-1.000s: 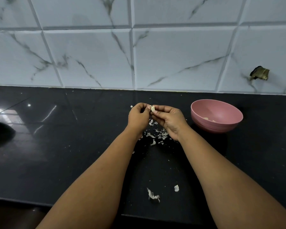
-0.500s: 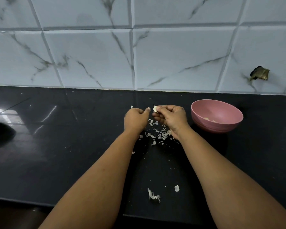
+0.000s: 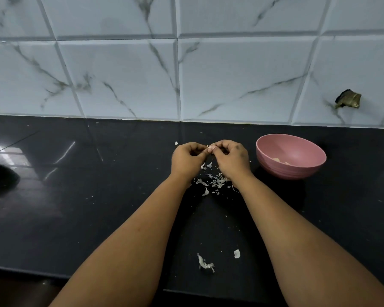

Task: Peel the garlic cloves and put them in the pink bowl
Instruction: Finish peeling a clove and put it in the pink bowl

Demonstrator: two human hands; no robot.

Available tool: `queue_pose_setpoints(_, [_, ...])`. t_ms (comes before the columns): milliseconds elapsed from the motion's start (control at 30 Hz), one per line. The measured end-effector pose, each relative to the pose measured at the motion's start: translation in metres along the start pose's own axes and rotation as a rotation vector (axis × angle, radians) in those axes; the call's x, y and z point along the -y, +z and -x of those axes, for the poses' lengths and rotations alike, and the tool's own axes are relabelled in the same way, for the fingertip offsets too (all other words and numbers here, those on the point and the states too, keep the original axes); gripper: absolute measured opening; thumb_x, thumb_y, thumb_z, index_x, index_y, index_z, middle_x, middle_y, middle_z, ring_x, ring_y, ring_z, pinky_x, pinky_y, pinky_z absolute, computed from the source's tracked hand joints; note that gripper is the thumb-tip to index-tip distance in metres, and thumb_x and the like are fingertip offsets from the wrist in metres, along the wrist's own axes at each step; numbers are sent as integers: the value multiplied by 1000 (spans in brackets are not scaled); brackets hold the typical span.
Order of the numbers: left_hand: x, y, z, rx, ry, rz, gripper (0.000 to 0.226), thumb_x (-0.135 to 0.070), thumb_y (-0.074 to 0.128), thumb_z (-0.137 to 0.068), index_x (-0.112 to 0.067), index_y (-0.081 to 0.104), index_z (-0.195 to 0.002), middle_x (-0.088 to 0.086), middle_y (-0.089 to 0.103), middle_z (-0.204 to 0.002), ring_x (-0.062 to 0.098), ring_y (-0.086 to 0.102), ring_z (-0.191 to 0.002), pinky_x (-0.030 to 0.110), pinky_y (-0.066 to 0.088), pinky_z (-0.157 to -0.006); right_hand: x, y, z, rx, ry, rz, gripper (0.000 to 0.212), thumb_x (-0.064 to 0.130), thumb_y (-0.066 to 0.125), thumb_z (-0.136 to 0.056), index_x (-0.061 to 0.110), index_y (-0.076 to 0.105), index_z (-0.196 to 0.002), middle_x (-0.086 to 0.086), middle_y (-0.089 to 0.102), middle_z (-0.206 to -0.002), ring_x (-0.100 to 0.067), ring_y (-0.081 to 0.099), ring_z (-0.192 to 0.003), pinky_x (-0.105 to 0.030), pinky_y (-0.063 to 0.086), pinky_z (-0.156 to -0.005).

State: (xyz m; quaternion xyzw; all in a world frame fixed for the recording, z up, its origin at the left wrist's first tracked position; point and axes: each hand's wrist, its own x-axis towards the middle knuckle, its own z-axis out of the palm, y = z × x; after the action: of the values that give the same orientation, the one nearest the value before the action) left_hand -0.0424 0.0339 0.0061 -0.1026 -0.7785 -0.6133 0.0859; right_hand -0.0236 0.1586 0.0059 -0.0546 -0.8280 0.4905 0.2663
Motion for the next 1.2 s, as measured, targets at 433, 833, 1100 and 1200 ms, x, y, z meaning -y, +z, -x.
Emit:
queue_pose_setpoints(433, [4, 1, 1, 8, -13, 95, 3, -13, 76, -85, -15, 75, -84, 1, 74, -76, 8, 69, -70, 32, 60, -78, -2, -2, -1, -3, 25, -33, 9, 22, 67, -87, 20, 76, -84, 6, 71, -81, -10, 64, -75, -26, 53, -70])
queue_pose_setpoints(833, [-1, 2, 3, 2, -1, 62, 12, -9, 74, -86, -6, 74, -98, 2, 75, -81, 5, 71, -72, 14, 54, -66, -3, 1, -2, 16, 20, -18, 8, 19, 70, -85, 18, 77, -87, 4, 74, -79, -13, 70, -76, -36, 59, -78])
queue_pose_setpoints(1100, [-2, 4, 4, -1, 20, 45, 13, -9, 75, -84, -8, 76, -98, 1, 75, -82, 8, 72, -76, 13, 54, -67, 3, -2, 1, -14, 36, -34, 7, 16, 70, -82, 16, 77, -81, 6, 70, -73, -12, 69, -73, -32, 59, -76])
queue_pose_setpoints(1200, [-2, 4, 5, 4, 2, 79, 11, -9, 75, -85, -9, 75, -96, 2, 76, -82, 9, 73, -77, 15, 55, -70, 3, -3, 1, -7, 48, -68, 7, 15, 70, -83, 17, 76, -80, 5, 70, -72, -14, 70, -74, -34, 59, -76])
